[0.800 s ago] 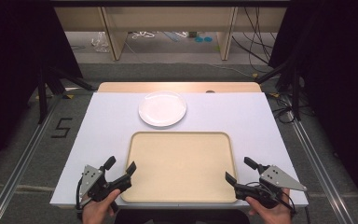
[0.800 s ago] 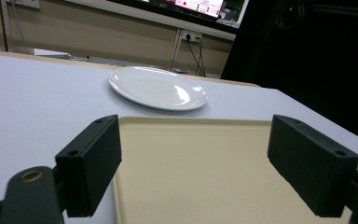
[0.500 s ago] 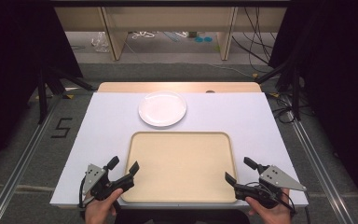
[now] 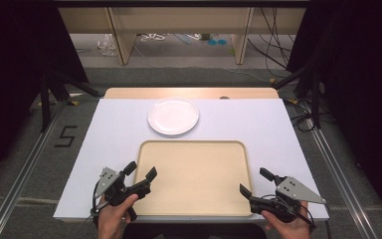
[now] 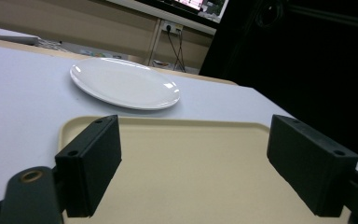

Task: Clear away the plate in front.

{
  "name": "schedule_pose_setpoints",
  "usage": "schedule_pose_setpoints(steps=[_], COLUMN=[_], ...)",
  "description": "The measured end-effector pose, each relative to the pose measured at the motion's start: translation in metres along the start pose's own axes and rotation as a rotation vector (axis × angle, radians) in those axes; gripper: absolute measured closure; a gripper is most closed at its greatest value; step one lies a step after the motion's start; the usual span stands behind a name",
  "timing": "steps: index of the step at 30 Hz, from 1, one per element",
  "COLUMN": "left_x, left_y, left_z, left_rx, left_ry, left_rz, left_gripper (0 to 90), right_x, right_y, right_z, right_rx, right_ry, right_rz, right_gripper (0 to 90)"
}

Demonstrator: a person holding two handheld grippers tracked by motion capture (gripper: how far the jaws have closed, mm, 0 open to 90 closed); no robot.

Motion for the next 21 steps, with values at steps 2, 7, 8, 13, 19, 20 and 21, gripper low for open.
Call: schedule_pose_setpoints(steps=[2, 7, 8, 13, 19, 20, 21], left_x=[0.001, 0.001, 0.002, 0.003, -0.004, -0.007, -0.008], left_y=[-0.005, -0.02, -0.022, -0.037, -0.049, -0.051, -0.053], left_z=[-0.003, -0.013, -0.015, -0.024, -0.033, -0.034, -0.035], left_rx=[-0.005, -0.024, -0.029, -0.056, -0.078, -0.091, -0.095], left_ry=[-0.001, 0.03, 0.032, 0.054, 0.09, 0.111, 0.139], left_rz=[0.005, 0.04, 0.039, 0.069, 0.061, 0.066, 0.067], left_gripper=[17.3, 17.3, 17.3, 16.6, 16.8, 16.9, 17.0], right_x=[-0.001, 0.0, 0.001, 0.001, -0.001, -0.002, -0.002], right_y=[0.0, 0.0, -0.001, -0.001, 0.0, -0.001, 0.0], right_z=[0.0, 0.0, 0.0, 0.0, 0.0, 0.0, 0.0], right_rx=[-0.012, -0.007, 0.006, 0.005, -0.002, 0.0, -0.004], right_ry=[-0.003, -0.006, -0.008, -0.011, 0.004, 0.005, 0.006], right_rz=[0.002, -0.002, -0.01, -0.007, 0.001, 0.001, 0.003], right_gripper=[15.8, 15.8, 15.7, 15.8, 15.8, 15.9, 15.9])
Point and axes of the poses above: each handheld gripper's, and its own axes: y roughly backward along the jaws, z roughly out of its underside, x roughly to its right, the point moved 1 cm from there along -y, roughly forward along the jaws, and after that the axes turned 10 degrees about -x, right-handed, at the moved point
